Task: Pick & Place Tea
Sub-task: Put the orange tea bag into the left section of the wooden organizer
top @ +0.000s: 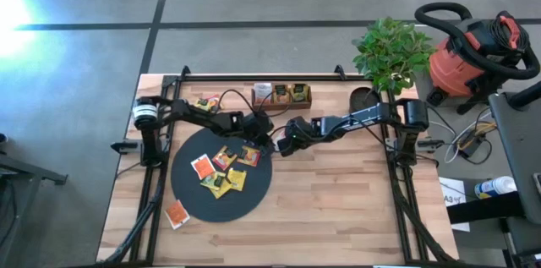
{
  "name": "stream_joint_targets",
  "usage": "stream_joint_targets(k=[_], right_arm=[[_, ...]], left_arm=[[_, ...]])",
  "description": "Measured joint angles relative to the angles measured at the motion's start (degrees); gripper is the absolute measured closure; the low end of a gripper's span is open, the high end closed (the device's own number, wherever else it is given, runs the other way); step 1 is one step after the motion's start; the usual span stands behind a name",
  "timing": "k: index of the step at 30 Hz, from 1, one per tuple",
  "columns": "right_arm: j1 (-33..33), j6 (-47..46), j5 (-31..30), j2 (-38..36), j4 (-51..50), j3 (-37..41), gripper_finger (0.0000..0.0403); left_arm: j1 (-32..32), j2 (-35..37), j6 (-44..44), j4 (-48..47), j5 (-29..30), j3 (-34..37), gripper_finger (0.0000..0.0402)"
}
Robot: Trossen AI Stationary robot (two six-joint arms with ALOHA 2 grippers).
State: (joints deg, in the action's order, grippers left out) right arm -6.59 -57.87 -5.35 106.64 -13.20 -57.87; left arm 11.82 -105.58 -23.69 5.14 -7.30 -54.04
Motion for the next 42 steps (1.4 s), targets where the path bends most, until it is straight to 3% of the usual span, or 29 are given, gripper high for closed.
stream_joint_targets(k=[12,15,21,27,33,42], right_arm=[[0.0,-0.6,0.2,0.1,1.5,0.1,0.0346],[0.0,-0.6,0.0,0.1,1.8,0.1,0.0346],[0.0,-0.6,-0.3,0.1,3.2,0.1,0.0346],[0.0,3.5,-0.8,-0.4,3.0,-2.2,0.0346],[0.0,8.0,-4.1,-4.9,1.5,-5.1,0.0346],[-1.6,11.8,-8.8,-16.9,-3.2,-8.4,0.0346]], left_arm=[[0.1,-1.2,-1.7,1.9,-2.5,-0.4,0.0273],[0.1,-1.2,-1.2,1.9,-4.9,-0.4,0.0299],[-0.6,-1.2,-0.8,1.8,-5.8,-0.4,0.0389],[-0.6,0.6,1.4,1.0,-5.1,-0.4,0.0400],[-0.2,7.4,7.9,-6.5,1.7,-0.4,0.0401],[-0.5,23.9,21.4,-19.0,24.4,-0.3,0.0401]])
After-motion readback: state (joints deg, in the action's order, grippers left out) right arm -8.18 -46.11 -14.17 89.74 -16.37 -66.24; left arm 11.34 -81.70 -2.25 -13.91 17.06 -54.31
